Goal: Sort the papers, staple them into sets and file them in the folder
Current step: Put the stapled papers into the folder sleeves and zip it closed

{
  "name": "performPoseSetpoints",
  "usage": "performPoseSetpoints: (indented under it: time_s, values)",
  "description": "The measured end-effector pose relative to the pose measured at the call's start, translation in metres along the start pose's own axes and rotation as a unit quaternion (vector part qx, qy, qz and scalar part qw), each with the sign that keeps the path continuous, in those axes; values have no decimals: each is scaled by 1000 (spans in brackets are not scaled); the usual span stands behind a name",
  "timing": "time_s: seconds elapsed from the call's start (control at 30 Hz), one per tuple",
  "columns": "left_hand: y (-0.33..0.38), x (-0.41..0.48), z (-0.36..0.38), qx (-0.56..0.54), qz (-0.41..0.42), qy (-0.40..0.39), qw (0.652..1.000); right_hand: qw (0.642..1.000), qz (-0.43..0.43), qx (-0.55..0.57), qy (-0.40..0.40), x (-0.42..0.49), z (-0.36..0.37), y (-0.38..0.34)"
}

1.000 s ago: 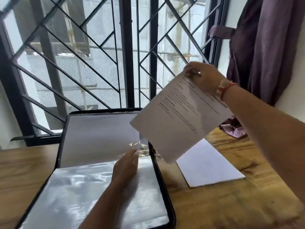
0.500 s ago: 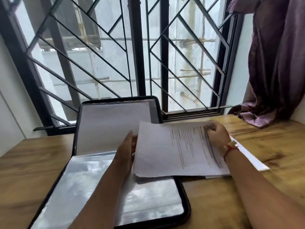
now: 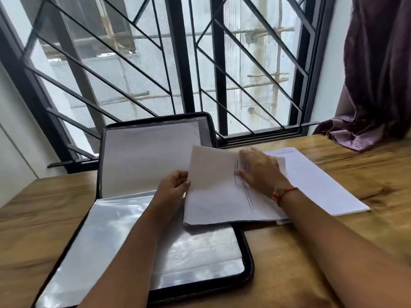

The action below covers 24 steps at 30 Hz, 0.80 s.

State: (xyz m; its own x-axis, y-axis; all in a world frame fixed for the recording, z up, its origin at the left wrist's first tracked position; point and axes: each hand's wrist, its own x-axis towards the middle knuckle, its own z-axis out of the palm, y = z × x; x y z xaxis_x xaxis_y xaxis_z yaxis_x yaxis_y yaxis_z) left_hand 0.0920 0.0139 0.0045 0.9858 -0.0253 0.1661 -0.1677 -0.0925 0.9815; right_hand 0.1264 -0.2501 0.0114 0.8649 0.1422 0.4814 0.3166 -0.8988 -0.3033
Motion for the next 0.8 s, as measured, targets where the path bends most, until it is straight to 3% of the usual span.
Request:
performPoseSetpoints:
  time_s: [0.07,0.2,0.43,0.63,0.73,0.8]
  values:
    - [2,-2,2,0,-2,9,1000,1000,5,-5,-14,0,7,-7]
    - [1,-2,5,34,-3,28,999,999,12,4,43,4,8,-5]
    - [-3,-5,6,108,3,-32,994,995,-7,47,85,0,3,-15]
    - [1,-7,3,49,18,-5,999,984,-85,38,149,3,-12,-14]
    - [3,-7,1,15,23,23,999,980,-149,24,131,1,-25,-16]
    - [2,-6,1,1,19,44,999,985,-146,21,94,0,-32,-21]
